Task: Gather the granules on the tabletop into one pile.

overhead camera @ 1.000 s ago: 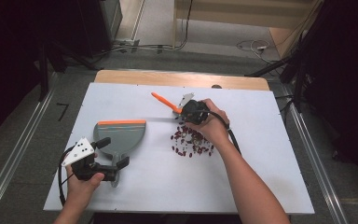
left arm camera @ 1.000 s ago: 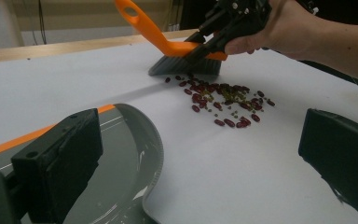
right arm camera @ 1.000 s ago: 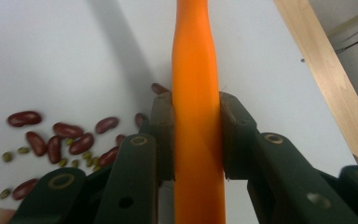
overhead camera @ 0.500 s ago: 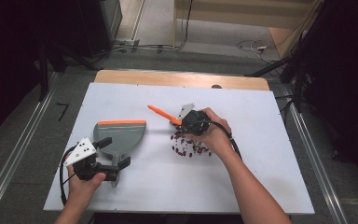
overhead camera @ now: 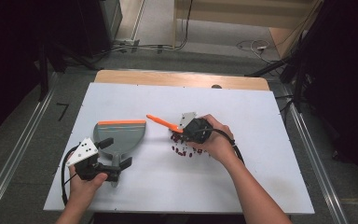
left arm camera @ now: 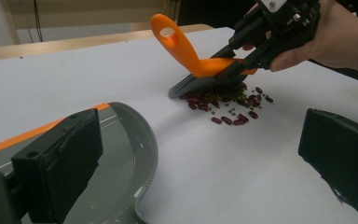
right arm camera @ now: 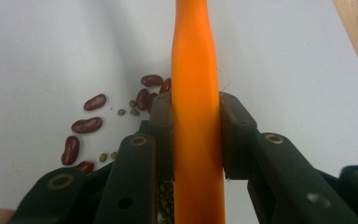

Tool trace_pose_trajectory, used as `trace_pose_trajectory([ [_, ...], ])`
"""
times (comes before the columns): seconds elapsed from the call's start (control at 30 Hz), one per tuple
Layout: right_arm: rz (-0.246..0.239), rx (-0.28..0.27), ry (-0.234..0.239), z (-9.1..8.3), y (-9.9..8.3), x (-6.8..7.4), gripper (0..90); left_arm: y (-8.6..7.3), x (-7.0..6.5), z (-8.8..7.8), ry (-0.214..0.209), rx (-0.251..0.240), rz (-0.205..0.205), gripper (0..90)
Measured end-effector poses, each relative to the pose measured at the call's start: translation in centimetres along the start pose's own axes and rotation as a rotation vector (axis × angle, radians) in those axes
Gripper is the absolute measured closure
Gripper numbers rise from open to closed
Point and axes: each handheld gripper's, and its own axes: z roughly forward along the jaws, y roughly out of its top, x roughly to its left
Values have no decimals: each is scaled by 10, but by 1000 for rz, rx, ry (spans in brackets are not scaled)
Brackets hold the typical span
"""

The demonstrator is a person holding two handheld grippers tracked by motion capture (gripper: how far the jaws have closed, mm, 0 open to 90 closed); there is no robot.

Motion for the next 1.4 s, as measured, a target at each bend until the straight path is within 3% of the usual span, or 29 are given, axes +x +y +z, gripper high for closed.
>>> trace_pose_trajectory([
  [0.17, -26, -3, -6, -5, -1, 5, 690, 0, 0, 0, 2, 0, 1, 0],
  [0.23, -9, -14, -5, -8, -1, 3, 691, -1, 1, 0, 7, -4, -5, 0],
  [0.4, -12, -29, -59, -19, 0, -4, 691, 1, 2, -2, 16, -11, -8, 0],
  [0.5, 13, -79, -81, -33, 5, -9, 690, 1, 3, -3, 18, -13, -7, 0],
  [0.53, 40, -97, -86, -38, 8, -10, 690, 0, 4, -3, 17, -13, -11, 0],
  [0.63, 145, -135, -37, -48, 16, -12, 690, 0, 4, -2, 17, -10, -11, 0],
  [0.7, 258, -143, 29, -51, 21, -9, 690, 1, 4, -2, 16, -12, -8, 0],
  [0.73, 395, -139, 115, -51, 27, -4, 690, 1, 4, -2, 15, -13, -8, 0],
  [0.77, 395, -139, 115, -51, 27, -4, 690, 1, 4, -2, 16, -12, -9, 0],
  [0.8, 418, -150, 149, -49, 29, -2, 690, 1, 4, -3, 17, -9, -10, 0],
  [0.93, 489, -134, 210, -36, 38, 10, 691, 1, 4, -3, 19, -12, -10, 0],
  [1.0, 552, -135, 265, -29, 41, 13, 691, 0, 4, -3, 17, -11, -7, 0],
  [1.1, 647, -127, 310, -17, 42, 13, 691, 0, 3, -3, 17, -11, -4, 0],
  [1.23, 745, -85, 315, 3, 34, 7, 691, 0, 4, -3, 17, -9, -6, 0],
  [1.4, 793, -60, 247, 12, 19, 0, 691, -1, 5, -2, 18, -4, -6, 0],
])
